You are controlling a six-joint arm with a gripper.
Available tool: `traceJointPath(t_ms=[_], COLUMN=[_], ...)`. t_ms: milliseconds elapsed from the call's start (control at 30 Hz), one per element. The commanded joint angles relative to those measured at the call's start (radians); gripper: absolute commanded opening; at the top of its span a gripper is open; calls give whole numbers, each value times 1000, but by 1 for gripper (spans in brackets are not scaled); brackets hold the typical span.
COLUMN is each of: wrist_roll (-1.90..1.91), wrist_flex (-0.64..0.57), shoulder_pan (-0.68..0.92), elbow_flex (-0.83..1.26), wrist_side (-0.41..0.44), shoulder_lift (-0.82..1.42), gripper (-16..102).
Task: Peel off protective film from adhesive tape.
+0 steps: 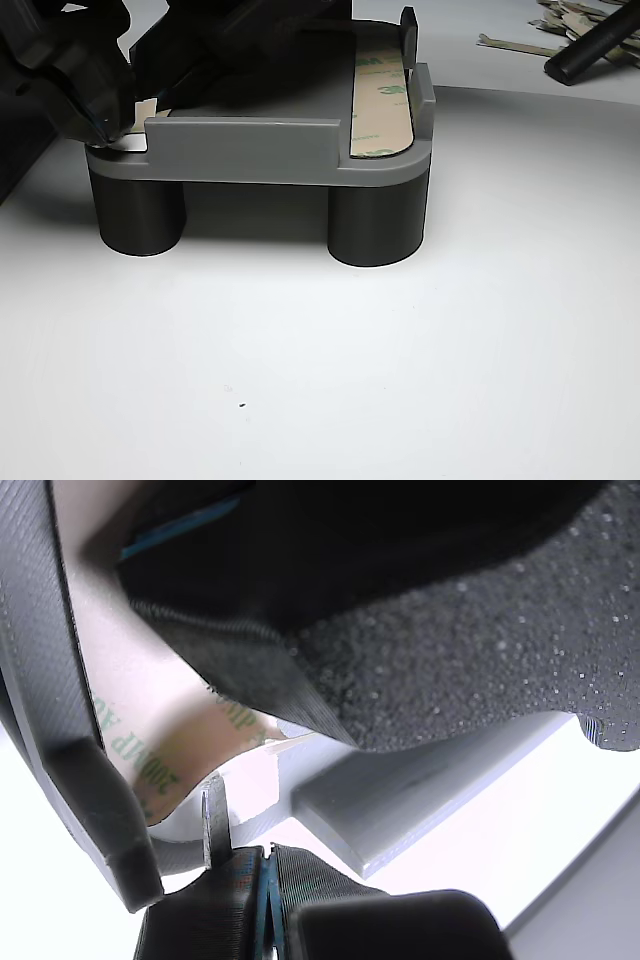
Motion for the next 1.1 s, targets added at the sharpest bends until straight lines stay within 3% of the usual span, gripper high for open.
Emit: traceJointPath(t_ms=[0, 1067], wrist_roll=[-6, -29], wrist_flex=[-11, -2], shoulder_pan=[-6, -8], elbow_flex=[-9, -12], wrist_side=[-2, -28], shoulder_lift=[34, 28], gripper=[-11, -11])
